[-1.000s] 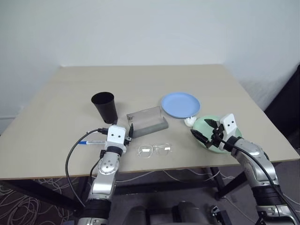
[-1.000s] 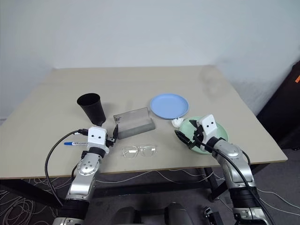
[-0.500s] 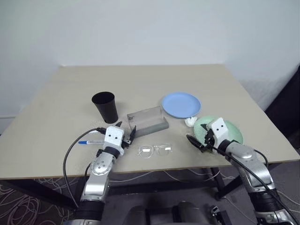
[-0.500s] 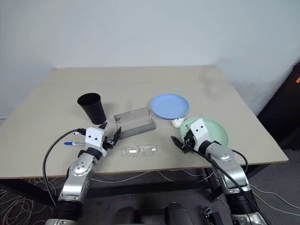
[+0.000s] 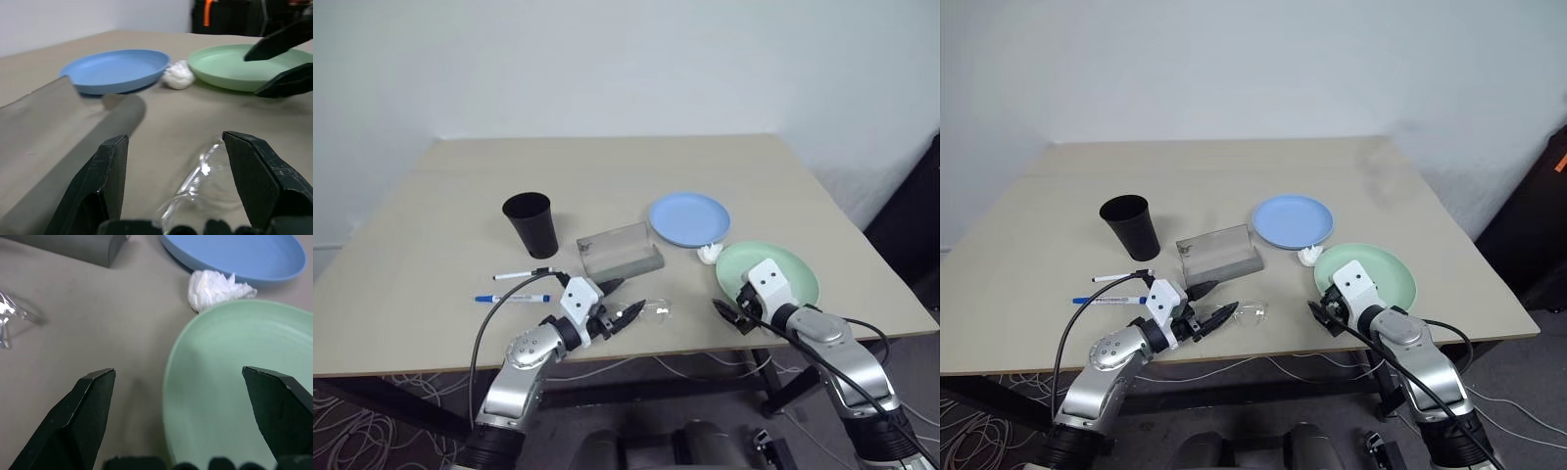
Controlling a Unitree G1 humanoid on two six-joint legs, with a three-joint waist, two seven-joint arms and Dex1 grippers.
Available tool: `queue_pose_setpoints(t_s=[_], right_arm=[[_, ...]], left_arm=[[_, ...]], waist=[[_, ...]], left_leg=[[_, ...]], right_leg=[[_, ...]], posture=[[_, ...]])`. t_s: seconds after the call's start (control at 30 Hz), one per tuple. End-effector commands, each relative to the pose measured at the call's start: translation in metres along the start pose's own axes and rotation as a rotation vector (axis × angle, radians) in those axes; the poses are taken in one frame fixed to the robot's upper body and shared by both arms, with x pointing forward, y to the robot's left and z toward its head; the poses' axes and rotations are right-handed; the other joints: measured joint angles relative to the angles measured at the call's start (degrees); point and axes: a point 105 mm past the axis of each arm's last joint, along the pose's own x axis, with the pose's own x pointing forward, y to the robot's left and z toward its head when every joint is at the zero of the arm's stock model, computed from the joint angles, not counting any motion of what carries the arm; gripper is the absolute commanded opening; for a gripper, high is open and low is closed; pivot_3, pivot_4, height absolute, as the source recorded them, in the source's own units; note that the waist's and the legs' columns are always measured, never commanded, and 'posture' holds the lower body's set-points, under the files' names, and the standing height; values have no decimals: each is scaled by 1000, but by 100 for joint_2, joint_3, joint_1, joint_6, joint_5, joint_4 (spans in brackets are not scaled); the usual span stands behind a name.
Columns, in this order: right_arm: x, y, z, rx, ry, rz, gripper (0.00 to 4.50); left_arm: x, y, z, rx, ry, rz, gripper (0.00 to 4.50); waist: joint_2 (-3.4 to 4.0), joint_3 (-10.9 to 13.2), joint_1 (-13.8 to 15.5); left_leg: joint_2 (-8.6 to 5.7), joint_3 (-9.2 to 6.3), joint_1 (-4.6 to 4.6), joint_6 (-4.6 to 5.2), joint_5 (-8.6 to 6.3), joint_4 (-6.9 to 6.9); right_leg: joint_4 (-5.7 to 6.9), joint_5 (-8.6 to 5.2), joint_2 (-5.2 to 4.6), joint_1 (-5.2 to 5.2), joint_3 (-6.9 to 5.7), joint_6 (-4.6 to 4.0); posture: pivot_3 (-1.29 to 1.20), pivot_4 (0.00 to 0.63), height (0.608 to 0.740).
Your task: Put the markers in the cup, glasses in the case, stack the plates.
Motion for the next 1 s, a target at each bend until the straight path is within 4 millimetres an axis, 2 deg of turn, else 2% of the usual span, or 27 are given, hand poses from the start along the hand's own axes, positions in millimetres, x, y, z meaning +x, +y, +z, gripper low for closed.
queue_pose_setpoints(t_s=[0.03, 0.13, 0.33, 0.57, 0.8, 1.0], right_arm=[[-6, -5, 13, -43, -23, -37, 4500], [-7, -5, 12, -44, -10, -32, 4500], [-5, -4, 11, -38, 1, -27, 2580], [-3, -9, 6, -30, 23, -49, 31], [-2, -15, -1, -27, 45, -83, 31], [-3, -26, 13, -106, -19, -151, 31]], left_arm=[[2, -7, 13, 27, -36, -44, 3219], [2, -9, 13, 32, -34, -45, 3219], [4, -10, 12, 32, -30, -42, 3257], [5, -8, 12, 35, -29, -29, 3257], [7, -6, 12, 42, -29, -22, 3257], [6, -4, 11, 50, -25, -16, 3257]], waist=[[0, 0, 0], [0, 0, 0], [0, 1, 1], [0, 1, 2], [-2, 1, 6], [-1, 1, 5]], left_leg=[[0, 0, 0, 0, 0, 0], [0, 0, -1, 0, 0, 0], [0, -1, -1, 0, 0, 0], [0, -1, -1, 0, 0, 0], [-1, -4, -1, 0, 0, 0], [-3, -2, -2, 1, 0, 0]], right_leg=[[-1, 0, 0, 0, 0, 0], [-1, 0, 1, -1, 0, 1], [-2, 0, 0, 0, 0, 1], [-2, 0, 0, 0, 0, 1], [-4, -1, -1, 2, -3, 1], [-6, -1, -2, 2, -2, 1]], posture=[[0, 0, 740], [0, 0, 740], [0, 0, 740], [0, 0, 740], [0, 0, 740], [0, 0, 740]])
